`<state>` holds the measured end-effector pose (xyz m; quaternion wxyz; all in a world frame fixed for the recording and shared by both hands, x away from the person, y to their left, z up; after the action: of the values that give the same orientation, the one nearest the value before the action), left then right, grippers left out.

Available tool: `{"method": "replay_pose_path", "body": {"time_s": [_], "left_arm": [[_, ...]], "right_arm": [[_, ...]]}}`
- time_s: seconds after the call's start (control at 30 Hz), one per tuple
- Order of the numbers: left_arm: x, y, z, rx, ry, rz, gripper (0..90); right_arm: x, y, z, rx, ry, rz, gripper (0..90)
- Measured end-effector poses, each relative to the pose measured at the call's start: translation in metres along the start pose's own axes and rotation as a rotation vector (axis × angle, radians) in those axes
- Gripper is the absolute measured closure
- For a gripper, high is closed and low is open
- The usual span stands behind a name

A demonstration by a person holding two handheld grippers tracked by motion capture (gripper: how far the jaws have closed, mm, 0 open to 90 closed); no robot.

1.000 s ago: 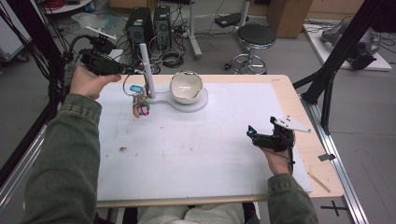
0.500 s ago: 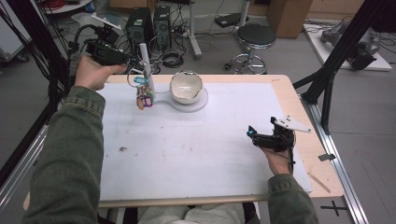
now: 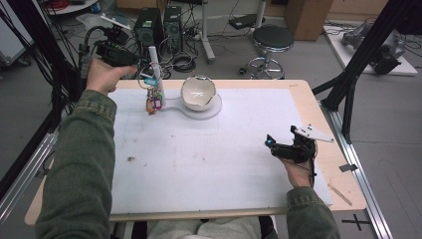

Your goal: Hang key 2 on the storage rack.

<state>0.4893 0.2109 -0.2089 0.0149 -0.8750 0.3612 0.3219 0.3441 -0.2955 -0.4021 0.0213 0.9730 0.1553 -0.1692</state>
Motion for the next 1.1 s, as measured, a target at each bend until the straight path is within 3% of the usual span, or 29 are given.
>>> {"method": "replay_pose_path", "body": {"time_s": [0.3, 0.47, 0.67, 0.97, 1.1], "left_arm": [[0.019, -0.017, 0.002, -0.062, 0.020, 0.019, 86.7], [0.028, -0.022, 0.002, -0.079, 0.010, 0.004, 86.7], [0.031, -0.031, 0.006, -0.091, 0.001, -0.007, 86.7], [0.037, -0.046, 0.022, -0.149, 0.006, 0.015, 86.6], [0.035, -0.045, 0.022, -0.151, 0.003, 0.007, 86.5]], "right_arm": [[0.000, 0.001, 0.000, 0.007, -0.002, 0.003, 0.5], [-0.002, 0.003, 0.001, 0.009, -0.005, 0.008, 0.5], [-0.002, 0.005, 0.001, 0.005, -0.001, 0.012, 0.5], [-0.002, 0.006, 0.001, 0.013, -0.002, 0.015, 0.5], [-0.001, 0.006, 0.001, 0.010, -0.001, 0.014, 0.5]]}}
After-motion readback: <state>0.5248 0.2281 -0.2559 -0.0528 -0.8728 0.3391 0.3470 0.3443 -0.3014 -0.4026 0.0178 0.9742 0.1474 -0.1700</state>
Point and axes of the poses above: each handheld gripper's, and its own axes: x roughly forward along the jaws, z roughly out of its underside, y roughly to its right, the point moved 1 cm from there along x, roughly forward along the jaws, and after that the axes turned 6 degrees about z, right-handed, at the moved point
